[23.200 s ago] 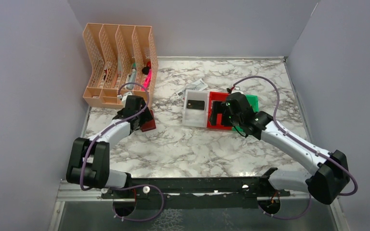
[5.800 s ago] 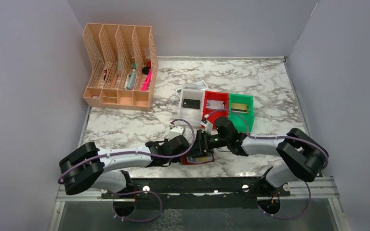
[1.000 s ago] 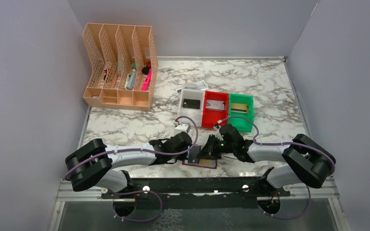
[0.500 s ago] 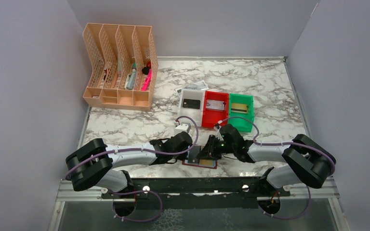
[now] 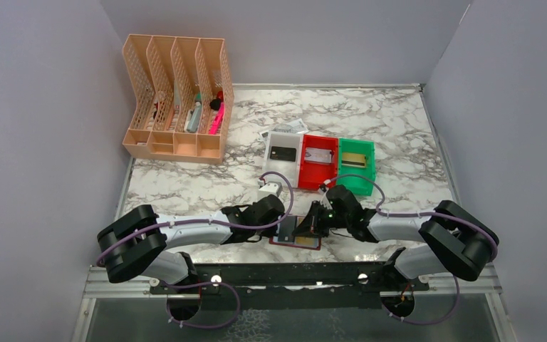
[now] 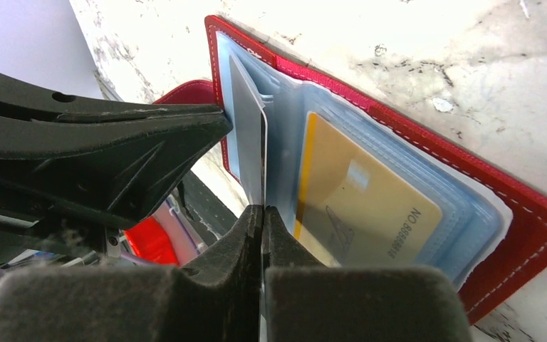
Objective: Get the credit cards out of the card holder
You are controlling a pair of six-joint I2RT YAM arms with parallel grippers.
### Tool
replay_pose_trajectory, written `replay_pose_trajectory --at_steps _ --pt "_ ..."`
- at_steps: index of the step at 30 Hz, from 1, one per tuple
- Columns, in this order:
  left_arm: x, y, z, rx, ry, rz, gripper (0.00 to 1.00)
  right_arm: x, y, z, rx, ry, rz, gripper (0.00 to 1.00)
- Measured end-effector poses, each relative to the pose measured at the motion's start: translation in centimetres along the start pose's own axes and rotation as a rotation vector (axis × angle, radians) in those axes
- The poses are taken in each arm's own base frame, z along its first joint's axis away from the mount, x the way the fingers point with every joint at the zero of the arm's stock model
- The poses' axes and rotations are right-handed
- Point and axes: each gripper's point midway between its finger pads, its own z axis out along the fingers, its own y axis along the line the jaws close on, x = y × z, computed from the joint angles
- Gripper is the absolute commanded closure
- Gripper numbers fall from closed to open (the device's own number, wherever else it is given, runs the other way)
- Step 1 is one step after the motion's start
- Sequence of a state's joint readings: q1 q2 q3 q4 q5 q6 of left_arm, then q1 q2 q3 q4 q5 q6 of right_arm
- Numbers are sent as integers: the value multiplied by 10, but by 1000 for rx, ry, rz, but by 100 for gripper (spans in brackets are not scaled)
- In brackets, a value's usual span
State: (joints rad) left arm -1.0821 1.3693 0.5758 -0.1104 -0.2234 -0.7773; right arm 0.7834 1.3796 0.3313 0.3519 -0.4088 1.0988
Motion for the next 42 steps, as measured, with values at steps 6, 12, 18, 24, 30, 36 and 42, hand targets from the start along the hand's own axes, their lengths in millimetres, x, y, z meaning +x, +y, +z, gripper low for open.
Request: replay_pose_trajectory --at_steps 6,12,18,24,30,36,42 --pt "0 0 0 0 0 0 100 -2 2 -3 -9 -10 0 98" --pt "0 0 0 0 0 0 100 -1 -2 -5 -6 -15 6 95" --pt "0 0 0 -1 0 0 100 -2 -4 -6 -2 -18 10 88" --pt "0 0 0 0 0 0 100 -3 -4 -5 -3 -18 9 87" --pt "0 0 0 -2 1 0 100 -2 -3 -4 -11 -13 8 85" --pt "0 0 0 -3 2 1 100 1 -11 1 13 7 32 87" --pt "0 0 0 -3 2 1 100 1 -8 2 -3 11 33 98"
